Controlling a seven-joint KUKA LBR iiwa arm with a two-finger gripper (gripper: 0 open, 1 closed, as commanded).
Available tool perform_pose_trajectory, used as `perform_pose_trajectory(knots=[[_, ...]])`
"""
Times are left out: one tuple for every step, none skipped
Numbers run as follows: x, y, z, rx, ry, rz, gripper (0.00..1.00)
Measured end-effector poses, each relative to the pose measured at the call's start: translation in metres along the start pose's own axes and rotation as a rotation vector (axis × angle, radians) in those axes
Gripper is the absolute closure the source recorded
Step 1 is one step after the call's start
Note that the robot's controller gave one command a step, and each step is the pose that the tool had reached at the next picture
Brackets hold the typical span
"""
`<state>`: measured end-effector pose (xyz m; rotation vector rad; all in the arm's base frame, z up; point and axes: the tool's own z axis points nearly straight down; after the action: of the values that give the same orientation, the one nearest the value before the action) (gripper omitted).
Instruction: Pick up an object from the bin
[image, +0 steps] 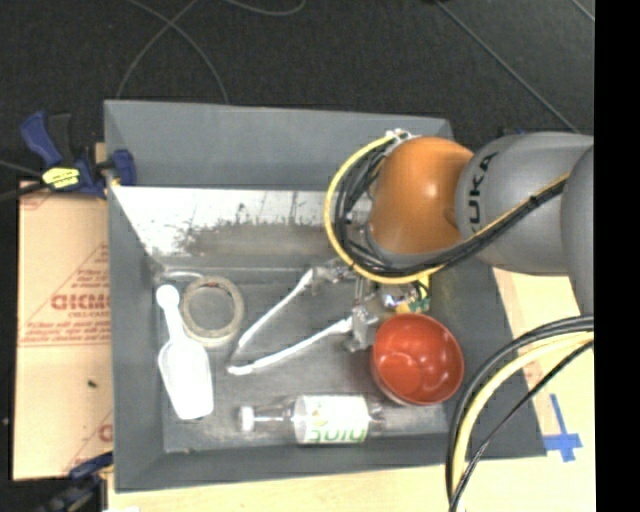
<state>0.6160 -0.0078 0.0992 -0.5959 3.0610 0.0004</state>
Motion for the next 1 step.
perform_pose_trajectory(knots=[[-0.0036,0.0054,0.0111,-0.004,0.007,0.343,1.0]])
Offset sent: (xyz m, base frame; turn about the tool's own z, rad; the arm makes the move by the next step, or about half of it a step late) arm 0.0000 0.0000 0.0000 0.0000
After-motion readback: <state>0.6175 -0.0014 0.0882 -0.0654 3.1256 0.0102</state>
